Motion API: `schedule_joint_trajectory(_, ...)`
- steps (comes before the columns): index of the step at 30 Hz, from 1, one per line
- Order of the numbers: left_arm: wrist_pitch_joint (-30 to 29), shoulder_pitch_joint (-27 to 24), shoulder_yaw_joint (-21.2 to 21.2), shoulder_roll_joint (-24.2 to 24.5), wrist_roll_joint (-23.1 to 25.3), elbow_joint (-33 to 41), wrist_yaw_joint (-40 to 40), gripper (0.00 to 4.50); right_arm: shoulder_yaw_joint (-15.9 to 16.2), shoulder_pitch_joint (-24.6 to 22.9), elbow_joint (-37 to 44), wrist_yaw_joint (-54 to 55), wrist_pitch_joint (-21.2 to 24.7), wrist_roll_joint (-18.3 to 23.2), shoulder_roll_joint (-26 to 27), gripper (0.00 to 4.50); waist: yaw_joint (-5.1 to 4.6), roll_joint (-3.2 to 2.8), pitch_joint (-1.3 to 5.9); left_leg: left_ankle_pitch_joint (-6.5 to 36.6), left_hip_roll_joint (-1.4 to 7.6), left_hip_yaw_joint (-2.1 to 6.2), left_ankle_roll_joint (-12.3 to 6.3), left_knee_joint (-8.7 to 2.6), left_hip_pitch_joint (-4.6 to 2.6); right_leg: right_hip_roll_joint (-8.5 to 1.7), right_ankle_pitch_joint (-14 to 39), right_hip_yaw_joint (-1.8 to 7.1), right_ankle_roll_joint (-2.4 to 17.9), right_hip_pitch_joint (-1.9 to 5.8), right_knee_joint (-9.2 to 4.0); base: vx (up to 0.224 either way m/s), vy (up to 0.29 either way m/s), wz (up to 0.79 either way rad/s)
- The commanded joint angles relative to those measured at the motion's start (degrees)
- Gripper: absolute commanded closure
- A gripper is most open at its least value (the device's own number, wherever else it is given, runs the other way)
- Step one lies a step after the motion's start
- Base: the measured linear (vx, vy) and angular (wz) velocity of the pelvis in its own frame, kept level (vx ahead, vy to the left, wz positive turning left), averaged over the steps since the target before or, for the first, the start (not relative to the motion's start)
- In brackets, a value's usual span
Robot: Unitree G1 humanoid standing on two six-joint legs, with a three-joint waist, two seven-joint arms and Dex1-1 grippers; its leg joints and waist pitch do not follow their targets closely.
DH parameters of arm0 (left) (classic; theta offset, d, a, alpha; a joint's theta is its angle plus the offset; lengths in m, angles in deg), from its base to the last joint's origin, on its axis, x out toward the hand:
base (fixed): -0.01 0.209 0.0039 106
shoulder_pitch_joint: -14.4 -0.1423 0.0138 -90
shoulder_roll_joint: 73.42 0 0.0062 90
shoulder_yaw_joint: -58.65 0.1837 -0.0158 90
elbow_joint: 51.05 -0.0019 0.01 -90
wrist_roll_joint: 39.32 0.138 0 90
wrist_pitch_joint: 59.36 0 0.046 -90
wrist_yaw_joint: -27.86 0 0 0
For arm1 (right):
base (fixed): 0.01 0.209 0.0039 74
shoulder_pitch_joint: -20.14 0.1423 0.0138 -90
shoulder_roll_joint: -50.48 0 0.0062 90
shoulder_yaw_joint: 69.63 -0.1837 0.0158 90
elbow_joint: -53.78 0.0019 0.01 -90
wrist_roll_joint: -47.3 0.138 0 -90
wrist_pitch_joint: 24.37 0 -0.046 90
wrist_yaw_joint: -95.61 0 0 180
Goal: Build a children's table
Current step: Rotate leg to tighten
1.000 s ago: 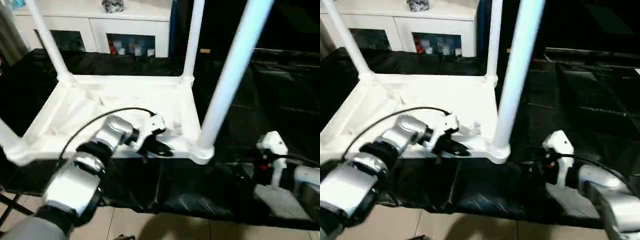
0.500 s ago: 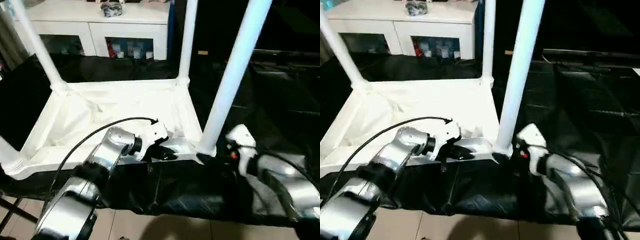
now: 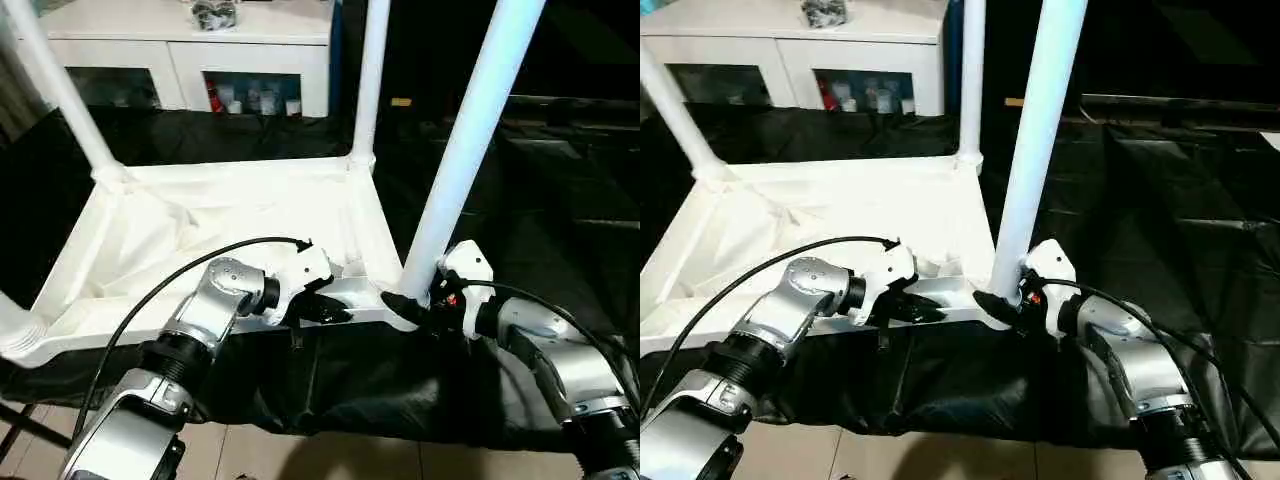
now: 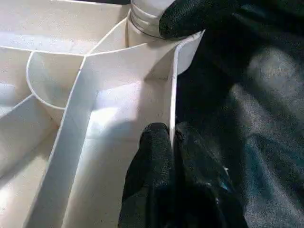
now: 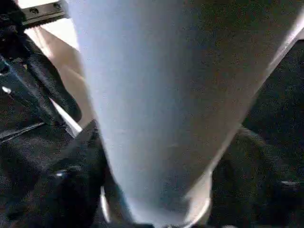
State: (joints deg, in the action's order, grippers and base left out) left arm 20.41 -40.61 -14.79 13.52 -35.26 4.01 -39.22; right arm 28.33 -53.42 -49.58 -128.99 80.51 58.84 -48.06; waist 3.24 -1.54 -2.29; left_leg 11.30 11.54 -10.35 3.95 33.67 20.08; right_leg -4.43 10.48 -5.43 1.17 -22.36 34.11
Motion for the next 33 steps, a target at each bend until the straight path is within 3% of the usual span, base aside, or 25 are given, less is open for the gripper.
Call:
schedule_joint_trajectory(1, 0.0, -2.0, -1.6, -0.3, -3.8, -0.1, -0.5, 4.50, -0.3, 0.6, -1.4, 0.5, -0.3, -1.3, -0.2, 1.22, 0.35, 1.66, 3.14, 7.1, 1.49, 0.45, -5.02, -3.39, 0.41, -4.25, 15.6, 2.97, 9.7, 3.03, -4.43, 0.000, 0.000, 0.00)
schedule_joint_trajectory(4, 0.4, -1.7, -2.0, -0.5, -3.3, -0.6, 1.2, 4.50, 0.0, 1.1, -2.2, 0.9, -1.2, -1.9, -0.1, 1.22, 0.35, 1.64, 3.17, 6.9, 1.50, 0.46, -5.03, -3.39, 0.42, -4.19, 15.5, 2.99, 9.6, 3.02, -4.38, 0.000, 0.000, 0.00)
schedule_joint_trajectory(6, 0.3, -1.4, -2.0, -0.6, -3.2, -0.8, 1.2, 4.04, -0.1, 1.4, -2.6, 0.9, -1.6, -2.2, 0.1, 1.33, 0.33, 1.65, 3.16, 7.1, 1.52, 0.47, -5.01, -3.41, 0.35, -4.18, 16.0, 2.96, 9.4, 2.94, -4.44, 0.000, 0.000, 0.00)
schedule_joint_trajectory(11, 0.5, -0.9, -1.4, -0.4, -2.2, -1.7, 1.4, 3.70, 0.2, 1.7, -3.3, 0.8, -2.1, -2.4, 0.1, 1.33, 0.35, 1.55, 3.11, 7.8, 1.68, 0.56, -4.55, -3.53, 0.31, -4.10, 15.6, 2.93, 10.0, 2.89, -4.42, 0.000, 0.000, 0.00)
schedule_joint_trajectory(23, 1.8, 1.1, 0.4, 0.8, 0.5, -6.9, 3.7, 3.70, 0.3, 2.0, -4.0, 0.6, -3.0, -2.8, 0.1, 1.33, 0.44, 1.71, 2.96, 8.9, 1.58, 0.57, -4.07, -3.57, 0.21, -4.24, 17.6, 3.00, 9.2, 2.91, -4.72, 0.000, 0.000, 0.00)
schedule_joint_trajectory(28, 2.4, 2.0, 1.6, 0.8, 1.5, -8.4, 3.6, 4.09, 0.5, 1.9, -4.2, 0.4, -3.2, -3.1, 0.0, 1.33, 0.47, 1.58, 2.85, 9.9, 1.60, 0.59, -3.82, -3.66, 0.05, -4.21, 18.8, 3.00, 9.1, 2.76, -4.94, 0.000, 0.000, 0.00)
schedule_joint_trajectory(29, 2.8, 2.3, 2.2, 0.9, 1.9, -8.7, 3.0, 4.34, 0.5, 1.9, -4.2, 0.3, -3.3, -3.2, -0.1, 1.33, 0.46, 1.57, 2.83, 10.2, 1.57, 0.58, -3.76, -3.68, 0.06, -4.21, 19.3, 3.00, 9.0, 2.76, -4.99, 0.000, 0.000, 0.00)
schedule_joint_trajectory(33, 3.4, 2.7, 3.3, 1.2, 2.3, -9.2, 1.6, 4.48, 0.4, 2.0, -4.7, -0.2, -3.5, -3.4, -0.2, 1.33, 0.47, 1.55, 2.89, 10.2, 1.68, 0.68, -3.65, -3.72, 0.09, -4.30, 19.0, 3.03, 9.1, 2.81, -4.92, 0.000, 0.000, 0.00)
